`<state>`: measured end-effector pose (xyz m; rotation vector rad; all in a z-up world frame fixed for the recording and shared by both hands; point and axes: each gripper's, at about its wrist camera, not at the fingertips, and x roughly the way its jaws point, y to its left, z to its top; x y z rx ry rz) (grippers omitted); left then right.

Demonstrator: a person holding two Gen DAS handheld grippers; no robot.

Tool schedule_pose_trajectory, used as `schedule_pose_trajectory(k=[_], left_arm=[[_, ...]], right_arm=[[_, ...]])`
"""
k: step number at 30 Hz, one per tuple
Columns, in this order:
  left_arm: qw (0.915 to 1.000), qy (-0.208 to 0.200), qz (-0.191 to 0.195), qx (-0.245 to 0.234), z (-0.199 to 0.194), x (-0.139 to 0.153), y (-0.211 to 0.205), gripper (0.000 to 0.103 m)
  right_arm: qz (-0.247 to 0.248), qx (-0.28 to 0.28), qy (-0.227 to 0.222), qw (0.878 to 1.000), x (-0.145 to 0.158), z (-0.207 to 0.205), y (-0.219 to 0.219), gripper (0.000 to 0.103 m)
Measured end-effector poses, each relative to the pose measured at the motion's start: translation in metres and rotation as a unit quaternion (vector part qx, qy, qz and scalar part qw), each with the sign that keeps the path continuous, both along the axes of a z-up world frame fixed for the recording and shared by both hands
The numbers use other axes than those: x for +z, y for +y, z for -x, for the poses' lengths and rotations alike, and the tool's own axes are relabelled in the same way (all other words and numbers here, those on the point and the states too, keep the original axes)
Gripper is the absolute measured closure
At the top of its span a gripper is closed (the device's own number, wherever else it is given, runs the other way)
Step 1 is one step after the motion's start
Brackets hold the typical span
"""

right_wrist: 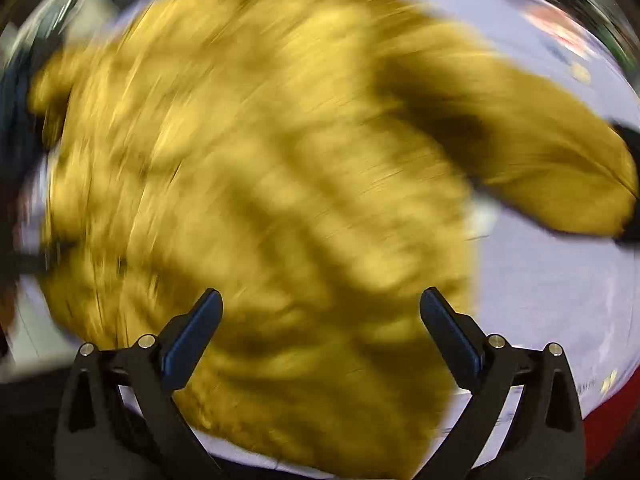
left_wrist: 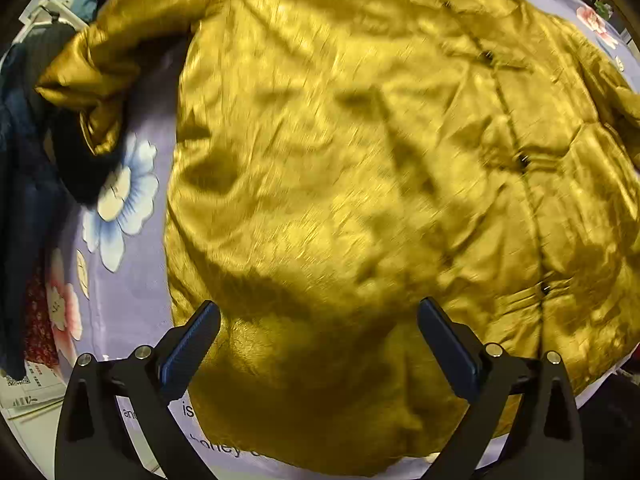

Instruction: Fold large clothes

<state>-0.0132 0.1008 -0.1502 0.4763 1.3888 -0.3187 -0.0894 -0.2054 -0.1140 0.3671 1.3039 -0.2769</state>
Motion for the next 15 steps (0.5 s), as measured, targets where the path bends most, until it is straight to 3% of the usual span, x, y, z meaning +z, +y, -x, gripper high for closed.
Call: schedule_pose_trajectory(k=[2,5,8,11,13,15], left_arm=[[0.9999,-0.008,-0.003,-0.005,0.000,0.008,-0.012,0.006],[0.9996,-0.022,0.000,-0.016,0.008,0.022,-0.036,0.006],[0.9989,-0.037,-0.001,-0.030,0.015,0.034,-0.062,0.006],[0.9981,-0.046,-0.005,-0.040,0.028,0.044,-0.087,0.006],[0.9981,-0.044,-0.006,-0.042,0.038,0.047,-0.100,0.006],[0.9980,-0.041,-0.011,-0.047,0.049,0.050,-0.106,0.006]], right_arm=[[-0.003,-0.089,-0.019,0.996,0.010,0.009,-0.053,0.005],[-0.032,-0.239,-0.047,0.969,0.019,0.031,-0.139,0.005],[-0.078,-0.382,-0.057,0.919,0.013,0.059,-0.221,0.010],[-0.113,-0.482,-0.070,0.866,0.005,0.079,-0.282,0.017],[-0.129,-0.525,-0.070,0.839,-0.004,0.094,-0.305,0.022],[-0.145,-0.549,-0.075,0.820,-0.015,0.098,-0.322,0.025]])
